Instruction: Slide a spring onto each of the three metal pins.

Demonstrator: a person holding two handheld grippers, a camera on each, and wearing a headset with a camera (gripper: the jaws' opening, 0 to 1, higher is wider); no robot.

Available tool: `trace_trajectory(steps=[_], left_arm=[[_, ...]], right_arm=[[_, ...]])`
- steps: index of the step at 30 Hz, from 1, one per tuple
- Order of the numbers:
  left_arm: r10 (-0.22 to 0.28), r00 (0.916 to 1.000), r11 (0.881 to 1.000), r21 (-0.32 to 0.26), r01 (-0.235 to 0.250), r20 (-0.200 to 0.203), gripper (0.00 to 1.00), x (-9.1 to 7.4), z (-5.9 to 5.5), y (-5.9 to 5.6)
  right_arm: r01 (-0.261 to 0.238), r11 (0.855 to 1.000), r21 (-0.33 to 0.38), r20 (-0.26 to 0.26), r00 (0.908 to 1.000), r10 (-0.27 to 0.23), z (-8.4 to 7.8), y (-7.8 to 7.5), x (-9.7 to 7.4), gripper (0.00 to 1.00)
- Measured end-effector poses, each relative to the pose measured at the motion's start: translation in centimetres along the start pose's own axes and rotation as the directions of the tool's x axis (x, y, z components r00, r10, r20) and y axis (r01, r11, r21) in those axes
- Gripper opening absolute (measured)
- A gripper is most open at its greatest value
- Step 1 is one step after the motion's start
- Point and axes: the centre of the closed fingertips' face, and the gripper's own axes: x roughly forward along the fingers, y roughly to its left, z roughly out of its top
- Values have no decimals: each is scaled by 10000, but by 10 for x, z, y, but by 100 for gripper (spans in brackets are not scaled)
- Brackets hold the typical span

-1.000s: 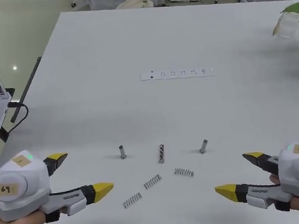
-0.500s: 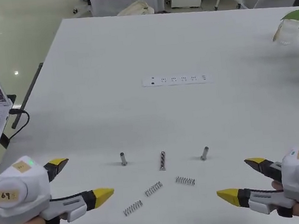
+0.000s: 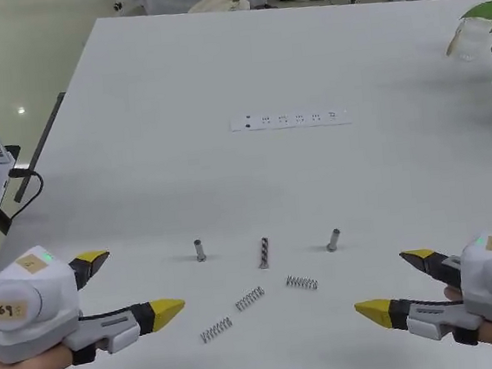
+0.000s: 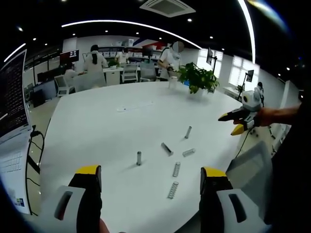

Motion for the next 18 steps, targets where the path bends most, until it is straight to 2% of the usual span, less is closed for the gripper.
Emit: trace_trajectory(steps=[4,10,16,18], left_arm=[[-93,10000,9999,77,93,-22,80,3,2,-4],[-366,9993,9991,209,364,123,79,11,14,-12],[-636,9979,9973,388,630,136,79,22,22,-19],[-719,9973,9967,391,713,146,79,27,24,-17]], right_arm=[[23,10000,45,6,10000,-23,-1,0,0,73],[22,10000,88,18,10000,-22,-1,2,1,72],[-21,10000,89,11,10000,21,-1,5,2,71],[-15,10000,91,20,10000,15,-1,5,2,71]])
